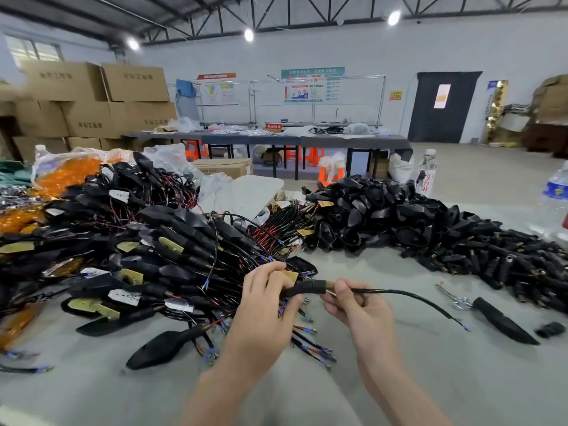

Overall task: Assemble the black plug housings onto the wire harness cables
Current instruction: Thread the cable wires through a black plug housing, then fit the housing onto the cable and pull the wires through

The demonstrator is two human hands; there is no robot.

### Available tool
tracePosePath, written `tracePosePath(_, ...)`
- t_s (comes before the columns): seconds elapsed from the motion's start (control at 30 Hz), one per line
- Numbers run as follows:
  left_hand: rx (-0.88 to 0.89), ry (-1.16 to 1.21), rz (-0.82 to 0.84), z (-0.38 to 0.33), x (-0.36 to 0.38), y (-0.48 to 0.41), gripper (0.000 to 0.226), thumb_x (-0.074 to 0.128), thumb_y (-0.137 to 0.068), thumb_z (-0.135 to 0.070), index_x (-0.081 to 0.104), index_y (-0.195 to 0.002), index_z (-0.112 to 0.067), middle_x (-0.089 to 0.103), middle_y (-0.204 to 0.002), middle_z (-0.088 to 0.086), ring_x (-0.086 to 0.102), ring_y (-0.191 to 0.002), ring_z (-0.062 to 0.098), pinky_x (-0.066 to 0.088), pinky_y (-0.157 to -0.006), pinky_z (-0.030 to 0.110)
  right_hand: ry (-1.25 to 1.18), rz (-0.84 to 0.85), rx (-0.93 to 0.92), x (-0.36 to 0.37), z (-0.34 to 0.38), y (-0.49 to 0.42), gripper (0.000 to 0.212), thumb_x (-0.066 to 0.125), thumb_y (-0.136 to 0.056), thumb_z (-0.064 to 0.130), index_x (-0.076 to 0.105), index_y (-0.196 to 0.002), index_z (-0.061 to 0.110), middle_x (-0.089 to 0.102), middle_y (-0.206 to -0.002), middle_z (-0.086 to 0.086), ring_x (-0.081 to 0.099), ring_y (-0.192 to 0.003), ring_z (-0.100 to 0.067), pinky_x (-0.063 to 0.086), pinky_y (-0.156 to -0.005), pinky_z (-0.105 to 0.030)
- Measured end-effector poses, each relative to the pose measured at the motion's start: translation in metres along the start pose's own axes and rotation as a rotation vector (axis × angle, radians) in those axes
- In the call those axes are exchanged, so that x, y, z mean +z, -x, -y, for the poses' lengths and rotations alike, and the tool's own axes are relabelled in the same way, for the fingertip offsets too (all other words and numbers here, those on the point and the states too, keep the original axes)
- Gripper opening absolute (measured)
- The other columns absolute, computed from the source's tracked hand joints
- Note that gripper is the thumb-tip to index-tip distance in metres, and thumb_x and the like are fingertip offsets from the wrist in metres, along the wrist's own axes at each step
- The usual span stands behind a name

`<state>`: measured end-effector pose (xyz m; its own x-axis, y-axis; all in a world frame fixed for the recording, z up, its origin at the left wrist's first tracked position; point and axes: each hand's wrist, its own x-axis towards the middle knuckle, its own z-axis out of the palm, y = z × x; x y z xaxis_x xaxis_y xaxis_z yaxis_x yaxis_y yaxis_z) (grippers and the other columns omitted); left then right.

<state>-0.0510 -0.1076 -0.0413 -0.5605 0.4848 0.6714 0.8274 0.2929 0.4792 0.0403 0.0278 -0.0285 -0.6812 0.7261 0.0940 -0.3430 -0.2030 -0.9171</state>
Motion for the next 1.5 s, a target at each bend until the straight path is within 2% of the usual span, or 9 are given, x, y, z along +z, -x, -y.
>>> tracePosePath(0.17,-0.063,-0.053,0.015,-0.001,-0.011,-0.001,0.030,0.048,-0.091,-0.052,0.049,-0.111,-0.029,0.044,-0.117,-0.020,0.038,-0.122,0.005,0.038,-0.102,0.028,0.033,0.022,0.004,0.011,-0.005,0.006,0.008,0.062,-0.095,0.012,0.067,-0.096,0.005,0.078,-0.082,-0.004,0.075,-0.081,-0.016,0.057,-0.065,-0.017)
tracePosePath(0.33,0.014,-0.598,0.052,-0.007,-0.023,-0.018,0.049,0.037,-0.094,-0.061,0.066,-0.117,-0.029,0.065,-0.114,-0.005,0.051,-0.127,0.029,0.021,-0.115,0.063,0.067,0.007,-0.016,0.025,-0.005,0.005,0.007,0.060,-0.096,0.009,0.067,-0.095,0.007,0.078,-0.081,-0.003,0.074,-0.076,-0.012,0.056,-0.064,-0.017)
tracePosePath(0.57,0.234,-0.582,0.162,-0.009,-0.021,-0.023,0.040,0.033,-0.101,-0.049,0.065,-0.114,-0.029,0.068,-0.083,-0.010,0.065,-0.078,0.015,0.050,-0.090,0.035,0.118,0.025,-0.016,0.038,-0.005,0.004,0.007,0.063,-0.095,0.011,0.068,-0.094,0.007,0.075,-0.075,-0.007,0.071,-0.065,-0.014,0.060,-0.061,-0.027)
tracePosePath(0.73,0.370,-0.694,0.166,0.002,-0.040,-0.046,0.032,0.041,-0.097,-0.043,0.069,-0.101,-0.028,0.067,-0.075,-0.009,0.064,-0.071,0.016,0.051,-0.072,0.034,0.142,0.028,-0.015,0.050,-0.005,-0.004,0.007,0.062,-0.095,0.008,0.069,-0.093,0.007,0.075,-0.073,-0.011,0.068,-0.067,-0.017,0.059,-0.069,-0.033)
tracePosePath(0.87,0.472,-0.830,0.241,0.005,-0.065,-0.090,0.037,0.034,-0.100,-0.044,0.064,-0.115,-0.029,0.070,-0.096,-0.005,0.065,-0.091,0.020,0.049,-0.088,0.038,0.098,0.097,-0.028,0.079,0.011,-0.023,0.012,0.061,-0.097,0.012,0.070,-0.090,0.016,0.077,-0.079,-0.003,0.071,-0.075,-0.011,0.058,-0.068,-0.024)
tracePosePath(1.0,0.369,-0.921,0.270,0.027,-0.095,-0.146,0.036,0.038,-0.103,-0.041,0.050,-0.136,-0.035,0.062,-0.129,-0.004,0.053,-0.125,0.020,0.027,-0.115,0.042,0.131,0.287,0.086,0.100,0.031,-0.042,0.011,0.062,-0.096,0.015,0.060,-0.106,0.018,0.076,-0.098,-0.010,0.067,-0.079,-0.014,0.058,-0.069,-0.027)
tracePosePath(1.13,0.133,-1.096,0.336,0.075,-0.130,-0.175,0.040,0.050,-0.101,-0.036,0.047,-0.140,-0.037,0.043,-0.151,0.002,0.025,-0.147,0.026,0.005,-0.121,0.049,0.190,0.453,0.201,0.086,0.036,-0.048,0.019,0.055,-0.099,0.012,0.059,-0.118,0.015,0.076,-0.088,-0.002,0.066,-0.071,-0.014,0.058,-0.066,-0.027)
tracePosePath(1.27,-0.105,-1.090,0.407,0.114,-0.131,-0.162,0.047,0.044,-0.102,-0.040,0.039,-0.147,-0.027,0.040,-0.148,0.006,0.026,-0.143,0.028,0.009,-0.122,0.049,0.225,0.364,0.207,0.054,0.032,-0.059,0.021,0.048,-0.102,0.010,0.062,-0.117,0.014,0.077,-0.092,-0.004,0.069,-0.069,-0.012,0.060,-0.064,-0.024)
tracePosePath(1.5,0.032,-0.870,0.332,0.112,-0.072,-0.143,0.040,0.046,-0.101,-0.033,0.051,-0.138,-0.020,0.053,-0.135,0.006,0.040,-0.130,0.027,0.024,-0.114,0.041,0.212,0.199,0.248,0.013,0.022,-0.091,0.025,0.043,-0.100,0.004,0.062,-0.114,0.012,0.077,-0.089,-0.006,0.068,-0.069,-0.019,0.059,-0.063,-0.029)
